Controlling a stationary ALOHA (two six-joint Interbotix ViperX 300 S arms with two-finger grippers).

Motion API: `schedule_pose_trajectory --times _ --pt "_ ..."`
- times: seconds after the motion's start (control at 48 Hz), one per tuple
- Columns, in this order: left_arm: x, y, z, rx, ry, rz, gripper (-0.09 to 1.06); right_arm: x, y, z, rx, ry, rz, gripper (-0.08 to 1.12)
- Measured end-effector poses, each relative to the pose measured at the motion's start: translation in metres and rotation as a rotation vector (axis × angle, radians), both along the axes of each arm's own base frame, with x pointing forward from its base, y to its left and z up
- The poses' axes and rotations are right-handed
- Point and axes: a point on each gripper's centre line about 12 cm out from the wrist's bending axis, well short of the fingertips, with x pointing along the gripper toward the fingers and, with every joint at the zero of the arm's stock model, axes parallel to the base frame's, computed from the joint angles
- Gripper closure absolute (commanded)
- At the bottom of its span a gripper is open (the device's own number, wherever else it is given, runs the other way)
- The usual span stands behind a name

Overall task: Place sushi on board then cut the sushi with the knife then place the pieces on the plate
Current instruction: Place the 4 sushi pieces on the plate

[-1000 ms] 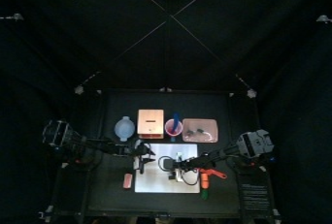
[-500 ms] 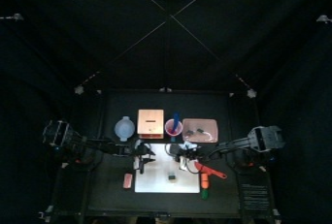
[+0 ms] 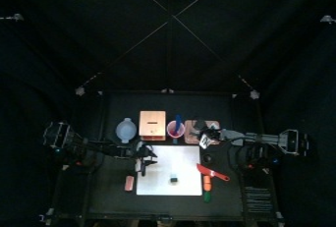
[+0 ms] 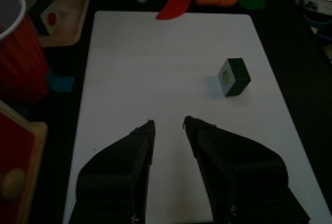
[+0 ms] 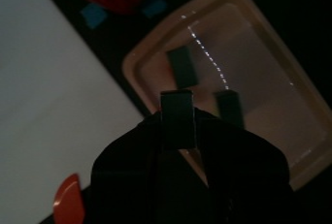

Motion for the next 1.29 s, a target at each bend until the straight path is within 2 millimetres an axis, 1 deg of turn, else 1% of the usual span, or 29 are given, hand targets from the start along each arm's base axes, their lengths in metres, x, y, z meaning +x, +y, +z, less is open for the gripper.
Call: schedule_pose_trajectory --times 0.208,0.354,0.375,0.5,0.667,0.854,0.938,1.042,1.104,1.167,1.292 --pt "0.001 0.000 0.001 0.000 -0.003 0.002 0.24 -0.026 -0.026 -0.002 -0.004 0.003 -0.134 0.42" --pt "0.002 0.000 0.002 0.000 -0.006 0.000 0.24 -0.037 -0.035 -0.012 0.007 0.027 -0.184 0.42" --pt "0.001 0.000 0.001 0.000 -0.003 0.002 0.24 -0.040 -0.036 -0.017 0.015 0.041 -0.194 0.42" --pt "0.002 0.000 0.001 0.000 -0.005 0.002 0.24 -0.043 -0.037 -0.031 0.035 0.074 -0.201 0.41" --pt "0.002 0.001 0.001 0.000 -0.005 0.003 0.24 -0.039 -0.037 -0.045 0.068 0.089 -0.208 0.39" --pt "0.002 0.001 0.001 0.000 -0.005 0.003 0.24 -0.038 -0.037 -0.048 0.076 0.089 -0.210 0.28" --pt "0.002 0.001 0.002 0.000 -0.006 0.003 0.24 -0.038 -0.037 -0.048 0.075 0.091 -0.209 0.22" --pt "0.001 0.000 0.000 0.000 -0.002 0.002 0.24 -0.039 -0.036 -0.044 0.075 0.092 -0.212 0.20" --pt "0.001 0.000 0.001 0.000 -0.003 0.002 0.24 -0.039 -0.034 -0.036 0.066 0.082 -0.204 0.20" --pt "0.002 0.000 0.001 0.000 -0.005 0.002 0.24 -0.035 -0.029 -0.024 0.046 0.059 -0.178 0.20" --pt "0.002 0.000 0.001 0.000 -0.005 0.002 0.24 -0.022 -0.010 -0.002 0.020 -0.004 -0.092 0.20"
